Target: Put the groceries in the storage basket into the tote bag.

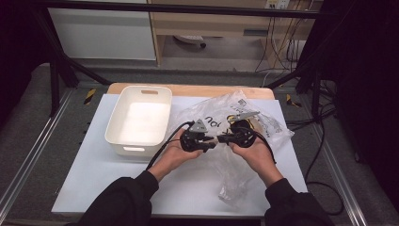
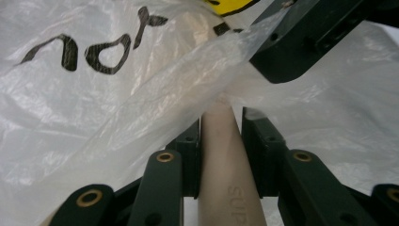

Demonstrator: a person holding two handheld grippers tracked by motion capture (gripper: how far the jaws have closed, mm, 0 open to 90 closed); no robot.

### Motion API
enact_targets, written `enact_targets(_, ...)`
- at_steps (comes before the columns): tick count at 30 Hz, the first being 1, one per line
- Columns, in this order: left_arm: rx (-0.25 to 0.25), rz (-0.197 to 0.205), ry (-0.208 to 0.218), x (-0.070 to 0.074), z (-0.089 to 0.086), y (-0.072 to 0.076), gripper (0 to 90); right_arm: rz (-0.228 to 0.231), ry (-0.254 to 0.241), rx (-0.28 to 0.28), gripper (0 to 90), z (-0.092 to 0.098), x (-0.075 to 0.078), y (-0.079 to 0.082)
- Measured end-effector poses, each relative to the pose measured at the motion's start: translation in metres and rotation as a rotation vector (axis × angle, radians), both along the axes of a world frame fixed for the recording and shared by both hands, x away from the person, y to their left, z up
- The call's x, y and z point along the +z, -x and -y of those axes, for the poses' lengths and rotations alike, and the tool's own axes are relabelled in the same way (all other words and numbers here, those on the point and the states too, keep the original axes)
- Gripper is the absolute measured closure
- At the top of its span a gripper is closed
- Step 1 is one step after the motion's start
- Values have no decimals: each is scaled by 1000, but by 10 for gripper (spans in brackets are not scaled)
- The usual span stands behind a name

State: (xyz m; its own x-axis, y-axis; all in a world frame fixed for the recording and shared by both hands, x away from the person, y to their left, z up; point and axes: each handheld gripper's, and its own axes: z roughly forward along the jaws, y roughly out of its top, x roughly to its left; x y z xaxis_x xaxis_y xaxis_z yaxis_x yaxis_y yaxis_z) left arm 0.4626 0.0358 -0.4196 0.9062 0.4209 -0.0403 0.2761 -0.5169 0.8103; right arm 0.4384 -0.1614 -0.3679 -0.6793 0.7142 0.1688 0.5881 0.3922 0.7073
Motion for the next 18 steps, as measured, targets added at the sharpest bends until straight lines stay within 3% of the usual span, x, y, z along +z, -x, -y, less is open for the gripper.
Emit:
enact_targets(11, 21, -25, 24, -7, 0, -11, 686, -16, 7, -7, 900, 1, -7, -1)
enact_targets(18, 2, -23, 30, -8, -1, -13, 686, -15, 4, -2, 900, 1, -7, 0)
